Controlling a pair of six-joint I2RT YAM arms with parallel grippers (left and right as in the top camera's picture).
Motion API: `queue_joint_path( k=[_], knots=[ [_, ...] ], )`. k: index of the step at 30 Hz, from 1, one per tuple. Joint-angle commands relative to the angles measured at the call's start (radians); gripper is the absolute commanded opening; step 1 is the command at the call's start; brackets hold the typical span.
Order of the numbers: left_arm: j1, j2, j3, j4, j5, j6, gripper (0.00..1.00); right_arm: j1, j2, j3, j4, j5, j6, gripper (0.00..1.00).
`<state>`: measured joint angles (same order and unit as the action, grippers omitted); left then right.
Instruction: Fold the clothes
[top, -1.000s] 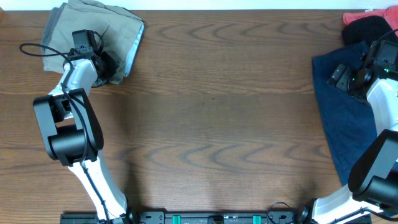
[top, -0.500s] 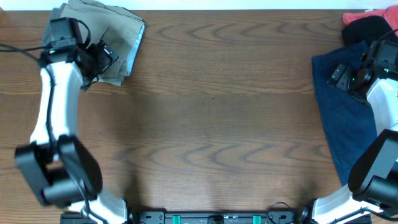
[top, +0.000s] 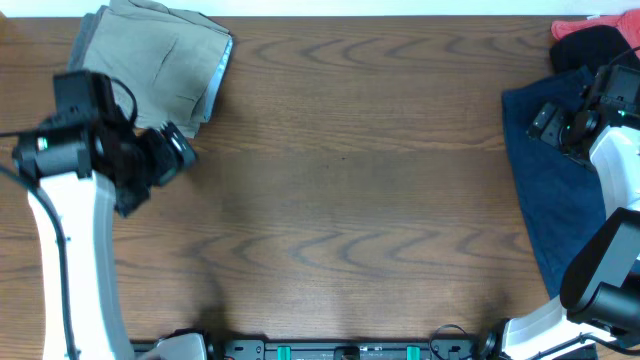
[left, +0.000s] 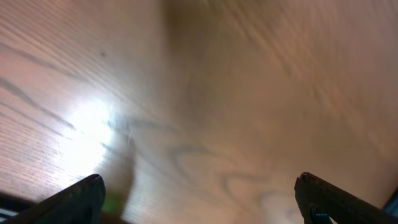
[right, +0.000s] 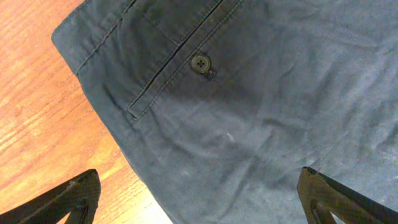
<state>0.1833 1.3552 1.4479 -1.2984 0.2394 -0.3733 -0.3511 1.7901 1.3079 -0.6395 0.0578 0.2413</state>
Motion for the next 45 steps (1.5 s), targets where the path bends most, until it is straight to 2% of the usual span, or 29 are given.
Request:
queue_joint_path(
  k=[1, 6, 10, 24, 28, 31, 33, 36, 40, 45],
  knots=[
    [-0.049, -0.134, -0.122, -0.025, 0.068, 0.085, 0.98, -0.002, -0.023, 0.01, -0.001, 0.005, -0.01, 0.99],
    [-0.129, -0.338, -0.28, -0.034, 0.119, 0.059, 0.98, -0.002, -0.023, 0.01, -0.001, 0.005, -0.01, 0.99],
    [-0.146, -0.439, -0.314, -0.042, 0.115, 0.058, 0.98, -0.002, -0.023, 0.01, -0.001, 0.005, -0.01, 0.99],
    [-0.146, -0.494, -0.315, -0.056, 0.112, 0.059, 0.98, -0.002, -0.023, 0.01, -0.001, 0.005, -0.01, 0.99],
    [-0.171, -0.526, -0.353, -0.019, 0.112, 0.059, 0.98, -0.002, -0.023, 0.01, -0.001, 0.005, -0.01, 0.99],
    [-0.211, -0.592, -0.433, 0.085, 0.111, 0.095, 0.98, -0.002, -0.023, 0.01, -0.001, 0.005, -0.01, 0.99],
    [-0.241, -0.666, -0.523, 0.215, 0.111, 0.145, 0.98, -0.002, -0.023, 0.01, -0.001, 0.005, -0.01, 0.99],
    [-0.262, -0.794, -0.683, 0.457, 0.111, 0.211, 0.98, -0.002, -0.023, 0.01, -0.001, 0.005, -0.01, 0.99],
    [-0.257, -0.977, -0.898, 0.767, 0.111, 0.22, 0.98, -0.002, -0.023, 0.01, -0.001, 0.005, -0.01, 0.99],
    [-0.257, -1.107, -1.032, 0.948, 0.106, 0.221, 0.98, -0.002, -0.023, 0.01, -0.001, 0.005, -0.01, 0.99]
  ],
)
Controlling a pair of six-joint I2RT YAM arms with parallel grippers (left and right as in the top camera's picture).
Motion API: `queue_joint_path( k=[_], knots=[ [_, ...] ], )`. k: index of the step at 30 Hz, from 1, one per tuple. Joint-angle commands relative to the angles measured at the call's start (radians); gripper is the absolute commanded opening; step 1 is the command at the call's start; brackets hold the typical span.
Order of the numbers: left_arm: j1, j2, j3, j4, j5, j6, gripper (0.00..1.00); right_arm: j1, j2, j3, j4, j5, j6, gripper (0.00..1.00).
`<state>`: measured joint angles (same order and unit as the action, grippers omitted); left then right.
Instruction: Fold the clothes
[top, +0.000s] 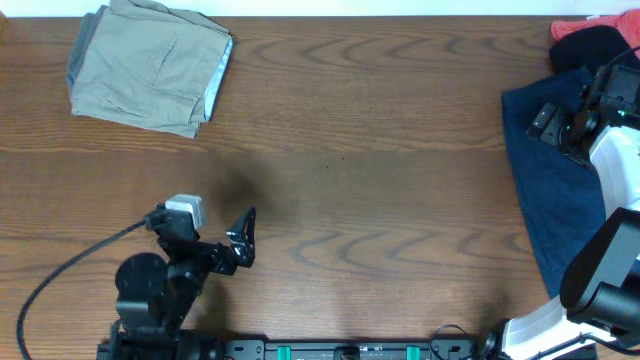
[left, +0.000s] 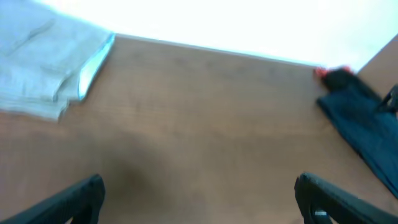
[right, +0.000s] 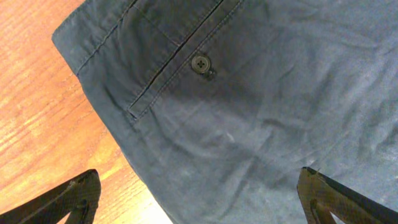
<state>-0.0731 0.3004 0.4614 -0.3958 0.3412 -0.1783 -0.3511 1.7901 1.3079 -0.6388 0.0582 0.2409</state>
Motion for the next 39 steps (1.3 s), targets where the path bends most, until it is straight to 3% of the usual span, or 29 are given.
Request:
queue_joint_path(
  k=[1, 12, 23, 31, 39],
  knots=[
    [-0.001, -0.069, -0.063, 0.063, -0.006, 0.026, 0.98, -0.002, -0.023, 0.01, -0.002, 0.005, -0.01, 0.99],
    [0.049, -0.224, -0.227, 0.127, -0.126, 0.026, 0.98, -0.002, -0.023, 0.01, -0.002, 0.005, -0.01, 0.99],
    [0.056, -0.288, -0.388, 0.415, -0.126, 0.029, 0.98, -0.002, -0.023, 0.01, -0.002, 0.005, -0.01, 0.99],
    [0.057, -0.299, -0.456, 0.468, -0.179, 0.029, 0.98, -0.002, -0.023, 0.01, -0.002, 0.005, -0.01, 0.99],
    [0.06, -0.299, -0.458, 0.421, -0.204, 0.029, 0.98, -0.002, -0.023, 0.01, -0.002, 0.005, -0.01, 0.99]
  ],
)
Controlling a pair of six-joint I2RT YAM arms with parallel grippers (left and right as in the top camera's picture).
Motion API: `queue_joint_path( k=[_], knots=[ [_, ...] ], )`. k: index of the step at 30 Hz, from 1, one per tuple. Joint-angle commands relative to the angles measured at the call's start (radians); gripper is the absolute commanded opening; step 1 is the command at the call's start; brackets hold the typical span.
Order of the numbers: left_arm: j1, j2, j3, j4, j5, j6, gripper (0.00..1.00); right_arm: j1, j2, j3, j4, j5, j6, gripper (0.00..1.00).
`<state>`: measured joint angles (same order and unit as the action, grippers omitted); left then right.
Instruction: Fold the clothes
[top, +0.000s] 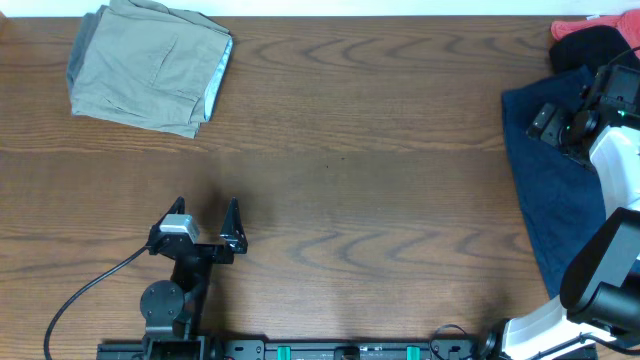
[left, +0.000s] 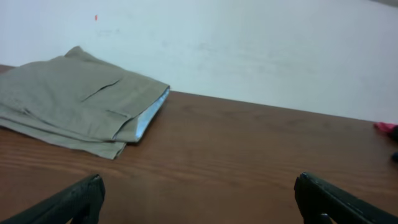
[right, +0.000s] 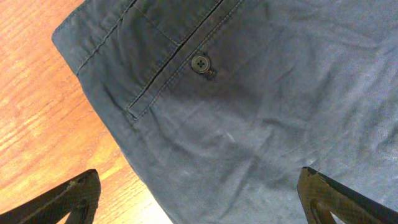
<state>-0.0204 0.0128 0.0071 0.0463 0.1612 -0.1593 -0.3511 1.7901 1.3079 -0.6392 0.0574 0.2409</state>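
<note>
A folded khaki garment (top: 150, 70) lies at the far left corner, also in the left wrist view (left: 74, 102). Navy trousers (top: 550, 200) lie spread flat at the right edge. My right gripper (top: 553, 124) hovers open over their waistband, near a pocket button (right: 199, 63); its midpoint (right: 199, 198) is above the navy cloth, with nothing between the fingers. My left gripper (top: 207, 206) is open and empty at the front left, low over bare table (left: 199, 200), facing the far edge.
A black garment (top: 590, 45) and a pink one (top: 580, 24) lie at the far right corner. The brown wooden table (top: 360, 180) runs between the two garments. A white wall (left: 249, 43) stands behind the far edge.
My left gripper has turned from pointing rightward to facing the far edge, and sits a little further left at the front. The right gripper and both garments have not moved.
First my left arm reached out with its open gripper just off the folded khaki garment's near right corner. Then it stood folded back at the front left, and now it rests there facing the garment. My right gripper stayed open over the navy trousers throughout.
</note>
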Motion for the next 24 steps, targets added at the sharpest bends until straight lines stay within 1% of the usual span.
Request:
queue_joint_path(
  k=[1, 3, 24],
  knots=[
    [0.012, -0.011, -0.003, -0.046, -0.024, 0.01, 0.98, -0.002, -0.023, 0.01, -0.001, 0.006, -0.01, 0.99],
    [0.026, -0.011, -0.003, -0.112, -0.024, 0.01, 0.98, -0.002, -0.023, 0.01, -0.001, 0.006, -0.01, 0.99],
    [0.037, -0.009, -0.003, -0.103, -0.024, 0.009, 0.98, -0.002, -0.023, 0.01, -0.001, 0.006, -0.01, 0.99]
  ],
)
